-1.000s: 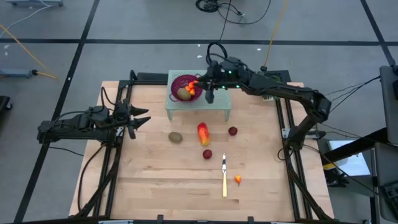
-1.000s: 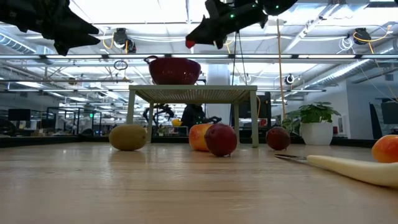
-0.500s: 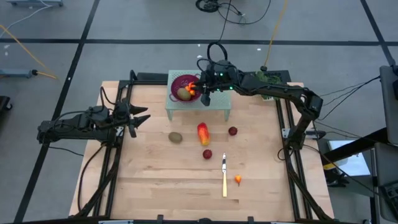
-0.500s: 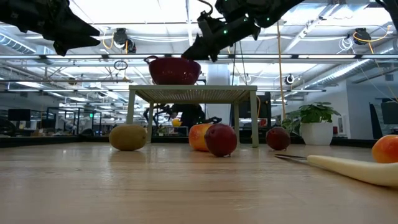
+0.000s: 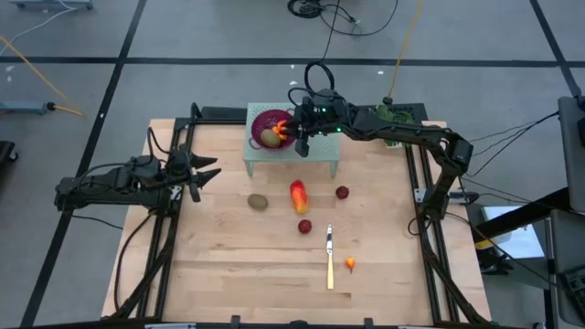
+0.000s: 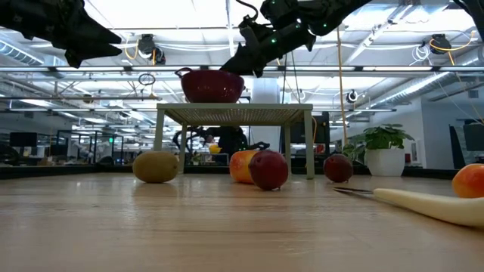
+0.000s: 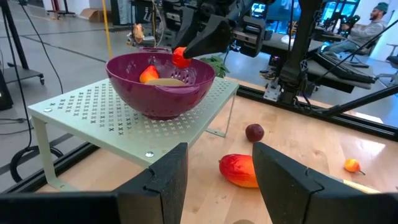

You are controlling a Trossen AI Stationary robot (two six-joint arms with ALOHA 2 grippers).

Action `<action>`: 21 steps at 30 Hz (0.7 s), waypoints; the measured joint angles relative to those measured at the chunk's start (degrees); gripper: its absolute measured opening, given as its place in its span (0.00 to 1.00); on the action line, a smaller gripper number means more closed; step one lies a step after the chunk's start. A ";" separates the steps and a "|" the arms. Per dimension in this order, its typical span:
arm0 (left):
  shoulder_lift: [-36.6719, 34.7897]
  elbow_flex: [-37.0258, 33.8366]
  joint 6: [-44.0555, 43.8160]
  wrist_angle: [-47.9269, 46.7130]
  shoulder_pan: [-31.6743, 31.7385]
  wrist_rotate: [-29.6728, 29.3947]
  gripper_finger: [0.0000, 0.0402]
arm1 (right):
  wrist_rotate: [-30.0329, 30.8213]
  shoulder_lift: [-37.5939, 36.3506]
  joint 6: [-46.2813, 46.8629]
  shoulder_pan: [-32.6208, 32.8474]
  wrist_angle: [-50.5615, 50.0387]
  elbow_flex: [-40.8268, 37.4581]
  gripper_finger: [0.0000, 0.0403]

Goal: Pick & Place Fruit
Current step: Put the peach into violet strainer bowl on the shelf, then put the pear into violet strainer bowl on the shelf

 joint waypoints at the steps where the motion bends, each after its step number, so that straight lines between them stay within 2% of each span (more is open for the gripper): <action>1: 0.00 -0.01 0.00 0.00 -0.01 0.00 0.45 | -0.07 0.00 0.01 0.00 0.00 -0.02 0.19; 11: 0.00 -0.02 -0.11 -0.02 -0.02 0.00 0.45 | 0.41 0.00 0.19 0.00 0.00 -0.02 0.27; 21: 0.00 0.00 -0.09 -0.02 0.00 0.00 0.45 | 0.71 -1.36 0.67 0.41 -0.04 -0.16 0.27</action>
